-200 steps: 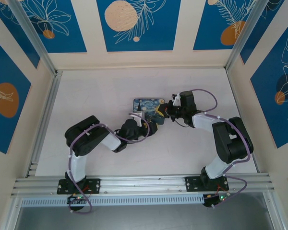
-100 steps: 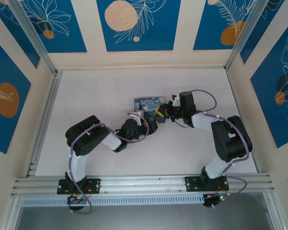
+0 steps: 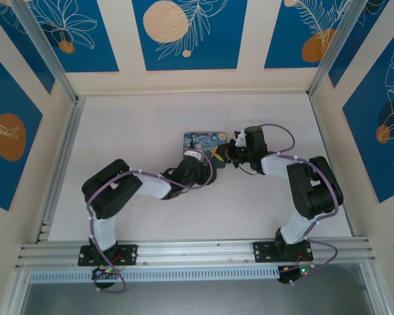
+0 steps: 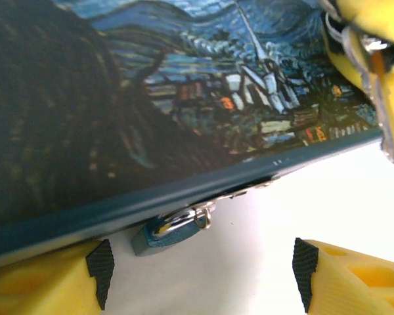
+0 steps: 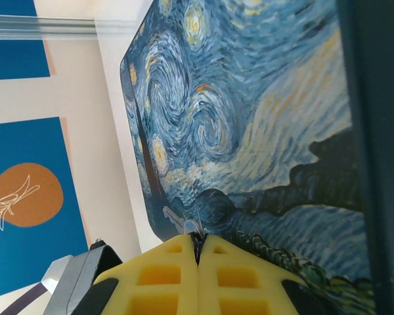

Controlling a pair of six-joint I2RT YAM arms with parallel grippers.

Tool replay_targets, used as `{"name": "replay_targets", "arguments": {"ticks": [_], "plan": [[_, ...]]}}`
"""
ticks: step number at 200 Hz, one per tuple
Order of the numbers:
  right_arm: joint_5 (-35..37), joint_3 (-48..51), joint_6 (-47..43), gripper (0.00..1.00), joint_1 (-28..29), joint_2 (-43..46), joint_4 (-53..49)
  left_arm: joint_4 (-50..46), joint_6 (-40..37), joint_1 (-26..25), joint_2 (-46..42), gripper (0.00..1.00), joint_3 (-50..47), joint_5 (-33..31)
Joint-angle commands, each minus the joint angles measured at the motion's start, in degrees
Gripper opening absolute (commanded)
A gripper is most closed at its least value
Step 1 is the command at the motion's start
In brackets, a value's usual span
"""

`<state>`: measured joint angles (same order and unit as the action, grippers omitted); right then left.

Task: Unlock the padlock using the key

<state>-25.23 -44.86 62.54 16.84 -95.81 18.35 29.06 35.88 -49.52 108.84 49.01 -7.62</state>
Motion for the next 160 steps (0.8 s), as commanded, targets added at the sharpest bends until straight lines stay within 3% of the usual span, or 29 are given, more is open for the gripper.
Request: {"name": "replay_targets", "arguments": {"ticks": [1, 36, 90, 160], "plan": [[-1.3, 0.3, 0.0, 0.00, -0.4, -0.8, 0.3, -2.3, -4.9, 0.1, 4.0, 0.74, 1.5, -0.2], [-1.7, 0.1, 0.0, 0.00, -0.4, -1.5, 0.5, 5.6, -5.1, 0.1, 4.5, 0.72, -0.3, 5.6], [-2.0, -0.1, 0.2, 0.00, -0.5, -2.4, 1.1, 21.9, 6.7, 1.7, 1.6, 0.72, -5.9, 10.5], [-2.4, 0.0, 0.5, 0.00, -0.7, -2.5, 1.4, 30.9, 13.3, 2.4, 4.4, 0.69, -6.9, 14.8]]}}
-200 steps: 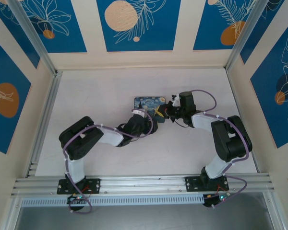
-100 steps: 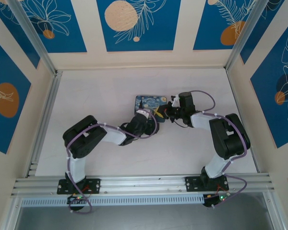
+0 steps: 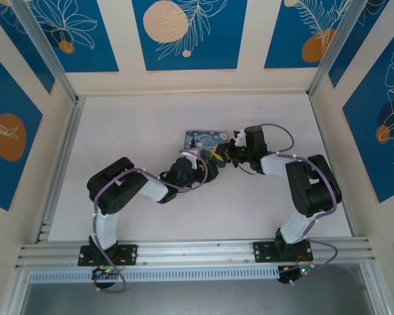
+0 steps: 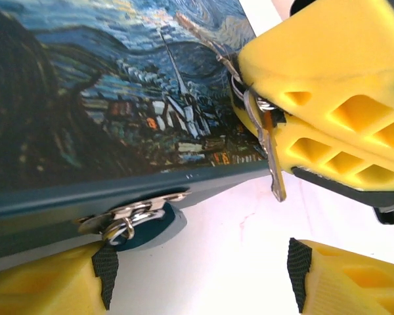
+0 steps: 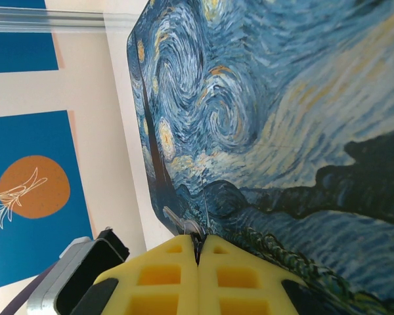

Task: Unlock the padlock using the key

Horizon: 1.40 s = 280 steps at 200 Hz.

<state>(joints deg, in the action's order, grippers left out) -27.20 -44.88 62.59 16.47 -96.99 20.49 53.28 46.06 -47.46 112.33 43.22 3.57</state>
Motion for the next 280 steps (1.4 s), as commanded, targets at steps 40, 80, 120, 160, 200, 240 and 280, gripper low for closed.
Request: {"name": "replay_targets", "arguments": {"ticks": [40, 80, 120, 160, 200, 240, 280], "plan": [[-0.4, 0.1, 0.7, 0.00, -0.3, -1.6, -0.2, 8.0, 4.8, 0.3, 0.6, 0.68, -1.9, 2.0], [-0.2, 0.3, 0.9, 0.00, -0.3, -2.1, 0.1, 10.6, 9.1, 0.1, 4.2, 0.68, -1.4, -1.9], [-0.4, 0.9, 1.7, 0.00, -0.4, -2.4, 1.3, 7.4, 10.8, -1.3, 5.8, 0.71, -1.4, -7.8], [-0.6, 0.9, 1.7, 0.00, -0.5, -2.6, 1.3, 10.8, 11.6, -1.8, 7.1, 0.69, -1.9, -7.2], [-0.6, 1.0, 2.0, 0.00, -0.5, -3.0, 2.0, 11.1, 13.3, -1.8, 4.4, 0.67, -4.1, -8.9], [-0.8, 0.7, 2.1, 0.00, -0.6, -3.1, 2.0, -15.4, 7.9, -2.2, -6.9, 0.78, -1.9, -15.4], [-0.8, 0.7, 2.0, 0.00, -0.7, -3.6, 1.9, -30.1, -0.7, -2.1, -8.7, 0.81, 3.5, -16.4]]}}
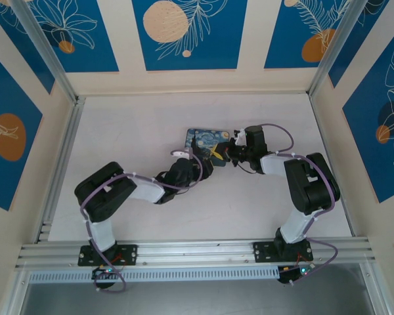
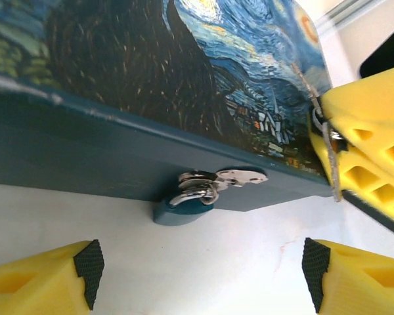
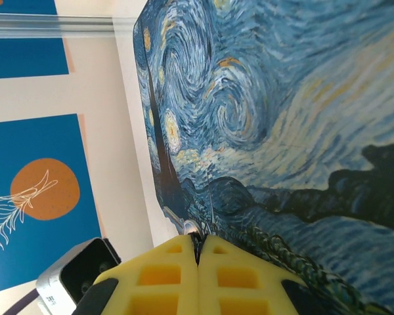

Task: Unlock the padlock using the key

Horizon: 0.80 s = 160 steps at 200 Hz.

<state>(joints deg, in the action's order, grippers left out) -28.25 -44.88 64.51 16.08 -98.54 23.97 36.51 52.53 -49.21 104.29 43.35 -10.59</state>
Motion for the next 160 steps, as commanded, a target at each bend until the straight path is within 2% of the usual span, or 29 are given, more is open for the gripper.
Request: {"name": "replay_targets", "arguments": {"ticks": [1, 30, 66, 95, 160], "plan": [[0.2, 0.7, 0.1, 0.00, -0.3, -2.0, -1.5, -13.4, -7.4, -0.3, -0.6, 0.81, 3.4, -2.2], [0.0, 1.0, 0.3, 0.00, -0.3, -2.4, -1.2, -9.5, -14.7, 0.3, 1.5, 0.82, 4.2, 2.1], [0.0, 1.2, 0.4, 0.00, -0.3, -2.3, -1.2, -4.4, -19.8, 2.2, 4.5, 0.83, 4.3, 8.6], [-0.1, 1.2, 0.4, 0.00, -0.3, -2.3, -1.1, -4.0, -23.5, 2.8, 6.6, 0.83, 5.9, 10.4], [0.0, 1.4, 0.3, 0.00, -0.3, -2.9, -1.3, -1.2, -23.8, 2.9, 10.8, 0.83, 8.7, 13.2]]}}
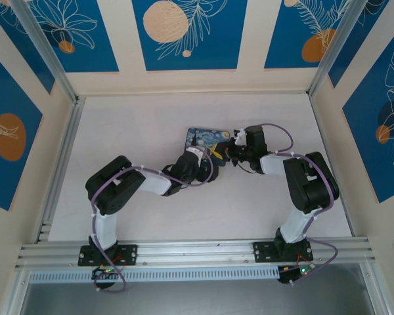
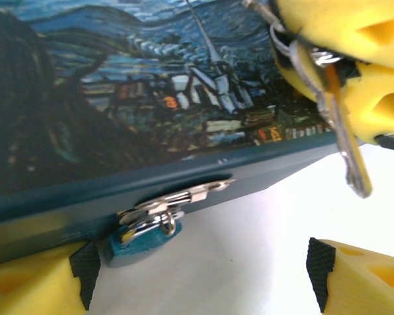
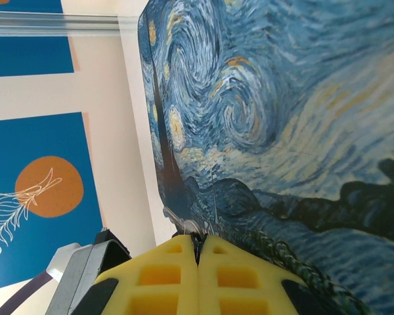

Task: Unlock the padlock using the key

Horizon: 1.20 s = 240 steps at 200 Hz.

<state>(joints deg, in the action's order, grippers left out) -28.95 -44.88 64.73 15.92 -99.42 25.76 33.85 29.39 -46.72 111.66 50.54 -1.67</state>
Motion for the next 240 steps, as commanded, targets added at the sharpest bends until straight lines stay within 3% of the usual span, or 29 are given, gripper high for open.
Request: {"name": "replay_targets", "arguments": {"ticks": [1, 58, 117, 240], "plan": [[0.7, 1.4, 0.0, 0.00, -0.1, -2.1, -3.1, 1.5, -0.6, 0.4, 3.5, 0.83, 1.6, 4.3], [0.8, 1.5, 0.2, 0.00, 0.0, -2.3, -2.9, 12.4, 7.5, 0.4, 4.3, 0.82, -0.1, 10.6], [0.8, 1.7, 0.3, 0.00, 0.1, -2.6, -2.5, 23.3, 16.8, 0.4, 5.6, 0.82, -2.1, 12.7], [0.4, 1.5, 0.7, 0.00, -0.1, -3.7, -1.5, 39.6, 30.2, 0.2, 8.9, 0.78, -8.5, 6.3]]}}
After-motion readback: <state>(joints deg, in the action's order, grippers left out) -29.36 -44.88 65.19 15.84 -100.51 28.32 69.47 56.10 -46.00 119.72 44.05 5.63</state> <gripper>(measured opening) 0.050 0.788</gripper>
